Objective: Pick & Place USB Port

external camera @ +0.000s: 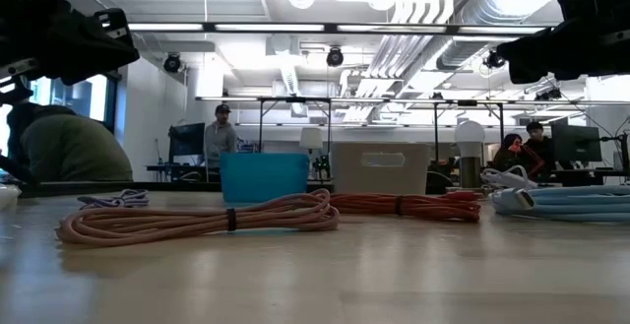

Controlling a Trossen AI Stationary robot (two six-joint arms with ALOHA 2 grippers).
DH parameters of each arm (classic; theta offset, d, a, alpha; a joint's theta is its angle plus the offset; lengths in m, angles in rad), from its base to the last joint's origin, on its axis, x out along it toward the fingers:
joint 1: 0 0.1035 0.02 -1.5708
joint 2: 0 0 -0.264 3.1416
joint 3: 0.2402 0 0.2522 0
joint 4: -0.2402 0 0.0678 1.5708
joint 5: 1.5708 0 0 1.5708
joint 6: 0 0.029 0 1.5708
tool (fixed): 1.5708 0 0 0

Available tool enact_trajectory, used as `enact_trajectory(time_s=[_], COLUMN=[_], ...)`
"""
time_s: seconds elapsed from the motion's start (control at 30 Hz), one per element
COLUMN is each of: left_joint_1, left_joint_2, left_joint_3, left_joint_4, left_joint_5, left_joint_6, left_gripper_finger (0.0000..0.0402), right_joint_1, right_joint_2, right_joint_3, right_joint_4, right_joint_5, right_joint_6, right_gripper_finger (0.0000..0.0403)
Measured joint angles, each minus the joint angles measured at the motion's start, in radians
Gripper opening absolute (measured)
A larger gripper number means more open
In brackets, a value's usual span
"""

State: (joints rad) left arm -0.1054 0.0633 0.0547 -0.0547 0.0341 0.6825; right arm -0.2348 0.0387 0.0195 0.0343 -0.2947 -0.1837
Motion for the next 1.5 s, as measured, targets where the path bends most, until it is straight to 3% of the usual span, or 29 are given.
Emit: enact_trajectory(time_s=[0.33, 0.53, 0.77, 1.2, 1.4, 1.5], left_joint_1=[0.000, 0.000, 0.000, 0.000, 0.000, 0.000], left_joint_2=[0.000, 0.000, 0.000, 0.000, 0.000, 0.006], left_joint_3=[0.000, 0.000, 0.000, 0.000, 0.000, 0.001], left_joint_4=[0.000, 0.000, 0.000, 0.000, -0.013, -0.016], left_joint_5=[0.002, -0.043, -0.058, -0.095, -0.101, -0.098], left_joint_6=[-0.006, -0.006, -0.006, -0.027, -0.110, -0.112], left_gripper_finger=[0.0001, 0.0001, 0.0001, 0.0001, 0.0001, 0.0001], right_joint_1=[0.000, 0.000, 0.000, 0.000, 0.000, 0.000], right_joint_2=[0.000, 0.000, 0.000, 0.000, 0.004, 0.025], right_joint_3=[0.000, -0.005, -0.004, -0.002, -0.001, -0.001], right_joint_4=[0.003, 0.096, 0.150, 0.138, 0.083, 0.073], right_joint_5=[0.000, -0.001, -0.001, -0.002, 0.138, 0.153], right_joint_6=[0.000, 0.007, 0.147, 0.207, 0.181, 0.178], right_gripper_finger=[0.0000, 0.0000, 0.0000, 0.0000, 0.0000, 0.0000])
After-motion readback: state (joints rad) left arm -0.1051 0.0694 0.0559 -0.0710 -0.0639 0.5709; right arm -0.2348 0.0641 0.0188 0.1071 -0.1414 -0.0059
